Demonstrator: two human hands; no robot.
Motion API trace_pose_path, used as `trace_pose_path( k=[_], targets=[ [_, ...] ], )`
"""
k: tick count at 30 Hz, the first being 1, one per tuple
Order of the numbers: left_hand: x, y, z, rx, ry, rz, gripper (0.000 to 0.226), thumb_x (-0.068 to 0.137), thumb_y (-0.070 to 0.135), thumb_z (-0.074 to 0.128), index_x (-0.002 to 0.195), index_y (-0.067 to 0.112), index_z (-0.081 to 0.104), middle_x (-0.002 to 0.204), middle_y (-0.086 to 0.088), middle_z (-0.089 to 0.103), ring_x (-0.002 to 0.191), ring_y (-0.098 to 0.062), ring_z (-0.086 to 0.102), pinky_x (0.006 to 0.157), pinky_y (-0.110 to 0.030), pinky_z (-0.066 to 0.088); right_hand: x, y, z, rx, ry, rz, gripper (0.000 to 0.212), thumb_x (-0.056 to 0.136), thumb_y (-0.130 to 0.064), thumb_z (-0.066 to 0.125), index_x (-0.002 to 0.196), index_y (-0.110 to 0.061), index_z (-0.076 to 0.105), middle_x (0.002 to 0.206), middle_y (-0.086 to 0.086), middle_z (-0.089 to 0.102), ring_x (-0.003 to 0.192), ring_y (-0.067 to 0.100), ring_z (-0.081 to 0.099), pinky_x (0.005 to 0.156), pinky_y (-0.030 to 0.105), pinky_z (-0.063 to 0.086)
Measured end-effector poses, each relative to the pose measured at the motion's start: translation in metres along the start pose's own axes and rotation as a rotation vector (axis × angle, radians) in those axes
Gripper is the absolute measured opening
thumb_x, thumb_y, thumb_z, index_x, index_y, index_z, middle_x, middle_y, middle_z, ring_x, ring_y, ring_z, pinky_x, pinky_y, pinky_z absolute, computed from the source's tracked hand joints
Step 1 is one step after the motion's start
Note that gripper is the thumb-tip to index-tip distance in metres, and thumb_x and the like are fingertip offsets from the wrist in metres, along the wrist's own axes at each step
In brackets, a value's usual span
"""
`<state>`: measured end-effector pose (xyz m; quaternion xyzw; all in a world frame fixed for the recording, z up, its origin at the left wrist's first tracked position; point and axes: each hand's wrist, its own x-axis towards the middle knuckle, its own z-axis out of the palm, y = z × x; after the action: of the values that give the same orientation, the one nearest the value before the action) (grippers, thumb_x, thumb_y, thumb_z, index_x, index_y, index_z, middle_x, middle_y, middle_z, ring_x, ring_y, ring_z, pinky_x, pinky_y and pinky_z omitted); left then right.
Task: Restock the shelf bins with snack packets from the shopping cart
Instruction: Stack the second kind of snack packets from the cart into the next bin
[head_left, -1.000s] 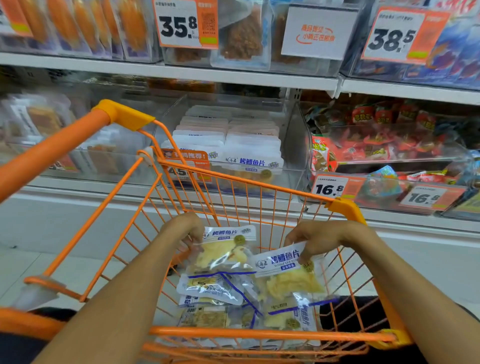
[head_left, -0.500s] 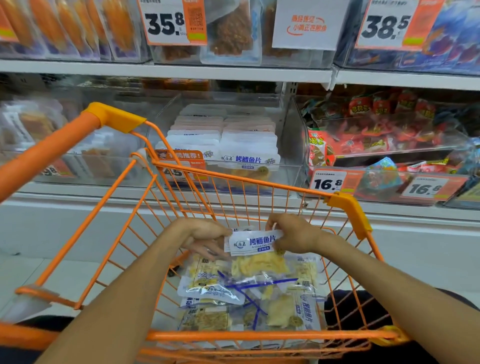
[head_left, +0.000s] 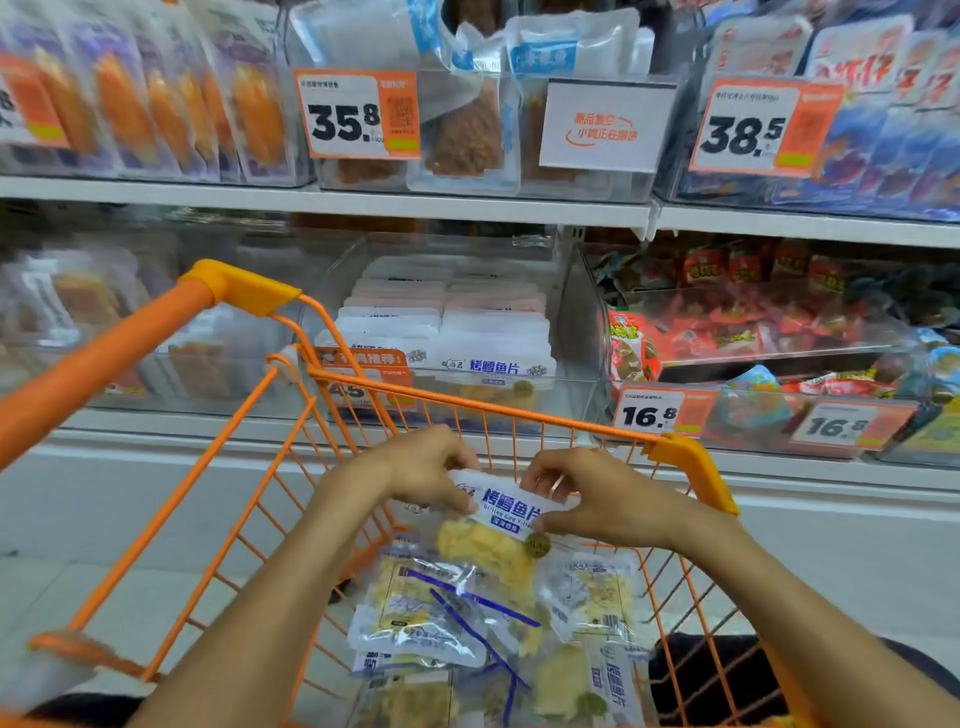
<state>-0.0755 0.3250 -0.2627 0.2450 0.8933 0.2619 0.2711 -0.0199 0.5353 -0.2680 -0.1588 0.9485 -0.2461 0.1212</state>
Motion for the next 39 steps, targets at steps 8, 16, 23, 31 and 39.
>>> trace_pose_path(
  k=[8,16,23,31,39],
  targets=[
    [-0.046,0.044,-0.067,-0.154,0.417,0.229,0.007,0.083,0.017,0.073,0.078,0.013,0.069,0.074,0.005,0.066,0.066,0.003,0.059,0.064,-0.022,0.049,-0.007,-0.032,-0.076,0.203,0.451,-0.104,0.077,0.061,-0.045,0.081,0.128,-0.028,0.048,0.118,-0.011,0.051,0.107,0.002,0.049,0.088,0.008,0.041],
    [0.006,0.044,-0.096,-0.053,0.737,0.253,0.005,0.085,0.025,0.072,0.086,0.021,0.068,0.079,0.003,0.068,0.079,-0.021,0.061,0.071,-0.037,0.047,0.050,-0.009,-0.114,0.335,0.439,-0.212,0.027,0.075,-0.012,0.079,0.097,-0.006,0.064,0.095,0.016,0.072,0.090,0.037,0.068,0.081,0.057,0.053],
    [0.038,0.038,-0.115,0.020,0.651,0.166,0.019,0.083,0.023,0.073,0.100,0.017,0.066,0.097,-0.004,0.070,0.093,-0.022,0.064,0.085,-0.042,0.051,0.082,0.006,-0.119,0.314,0.405,-0.126,0.035,0.075,-0.012,0.079,0.104,-0.003,0.062,0.099,0.016,0.071,0.093,0.031,0.069,0.085,0.052,0.054],
    [0.037,0.020,-0.116,-0.110,0.599,0.288,0.039,0.073,0.011,0.082,0.103,0.012,0.057,0.099,-0.003,0.070,0.087,-0.016,0.069,0.083,-0.044,0.056,0.086,0.005,-0.105,0.781,0.532,-0.142,0.030,0.082,-0.012,0.072,0.111,-0.008,0.065,0.099,0.010,0.074,0.092,0.020,0.071,0.084,0.031,0.057],
    [0.035,0.022,-0.115,-0.327,0.566,0.342,0.011,0.090,0.011,0.063,0.098,0.015,0.056,0.086,-0.005,0.071,0.070,-0.003,0.067,0.068,-0.021,0.051,0.075,0.013,-0.105,0.652,0.331,-0.112,0.044,0.082,-0.012,0.071,0.123,-0.016,0.055,0.111,-0.004,0.069,0.097,0.005,0.068,0.078,0.016,0.054]
  ],
)
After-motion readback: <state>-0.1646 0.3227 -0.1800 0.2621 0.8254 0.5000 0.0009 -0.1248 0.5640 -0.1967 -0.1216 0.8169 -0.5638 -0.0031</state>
